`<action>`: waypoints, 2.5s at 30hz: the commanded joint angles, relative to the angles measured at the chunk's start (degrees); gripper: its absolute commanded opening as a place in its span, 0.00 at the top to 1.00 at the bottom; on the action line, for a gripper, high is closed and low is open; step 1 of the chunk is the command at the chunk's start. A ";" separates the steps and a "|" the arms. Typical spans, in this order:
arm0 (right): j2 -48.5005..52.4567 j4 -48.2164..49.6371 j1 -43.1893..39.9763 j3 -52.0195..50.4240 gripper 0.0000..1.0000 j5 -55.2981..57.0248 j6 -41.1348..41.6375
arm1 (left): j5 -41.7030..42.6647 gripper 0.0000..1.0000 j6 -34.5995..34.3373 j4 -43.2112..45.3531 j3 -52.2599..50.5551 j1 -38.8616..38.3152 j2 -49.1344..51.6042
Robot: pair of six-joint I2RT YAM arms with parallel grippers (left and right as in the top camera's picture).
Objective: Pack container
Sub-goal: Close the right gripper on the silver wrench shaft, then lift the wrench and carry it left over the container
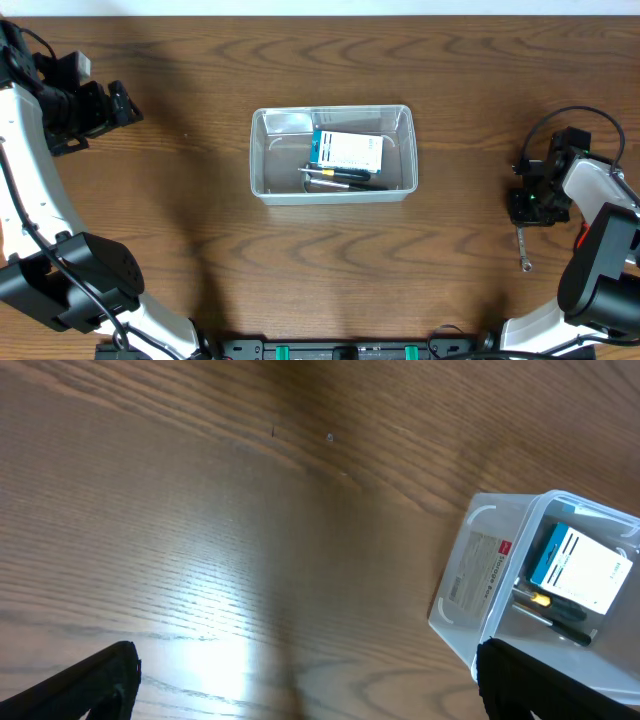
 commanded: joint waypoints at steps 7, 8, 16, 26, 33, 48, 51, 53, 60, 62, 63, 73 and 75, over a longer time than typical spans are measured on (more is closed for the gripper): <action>0.46 -0.13 -0.33 -0.28 0.88 -0.63 -0.61 | -0.46 0.02 0.33 0.02 -0.07 -0.04 0.57; 0.46 -0.07 -0.33 -0.31 0.89 -0.63 -0.61 | -0.46 0.02 0.33 0.02 -0.07 -0.02 0.57; 0.46 0.00 -0.33 -0.26 0.90 -0.63 -0.61 | -0.46 0.02 0.33 0.02 -0.07 -0.02 0.57; 0.44 -1.84 -0.31 2.73 0.95 -1.07 -0.33 | -0.46 0.02 0.33 0.02 -0.07 -0.02 0.57; 0.44 -6.60 0.39 9.60 0.96 -1.09 0.04 | -0.46 0.02 0.33 0.02 -0.07 -0.04 0.57; 0.44 -16.13 11.34 31.15 0.99 -1.07 0.00 | -0.46 0.02 0.33 0.02 -0.07 -0.02 0.57; 0.44 -17.25 14.88 35.28 0.98 -1.07 0.00 | -0.46 0.02 0.33 0.02 -0.07 -0.02 0.57; 0.44 -17.62 17.44 37.86 0.99 -1.07 -0.02 | -0.46 0.02 0.33 0.02 -0.07 -0.02 0.57; 0.44 -18.08 26.47 44.39 0.98 -1.05 -2.75 | -0.46 0.02 0.33 0.02 -0.07 -0.04 0.57; 0.44 -18.05 28.63 45.13 0.98 -1.05 -4.74 | -0.46 0.02 0.33 0.02 -0.07 -0.02 0.57; 0.44 -18.05 29.70 45.29 0.98 -1.03 -6.16 | -0.46 0.02 0.33 0.02 -0.07 -0.02 0.57; 0.46 -18.01 36.94 45.29 0.93 -1.16 -21.97 | -0.46 0.02 0.33 0.02 -0.07 -0.02 0.57; 0.44 -17.81 37.66 45.29 0.93 -2.49 -25.46 | -0.46 0.02 0.33 0.02 -0.07 -0.02 0.57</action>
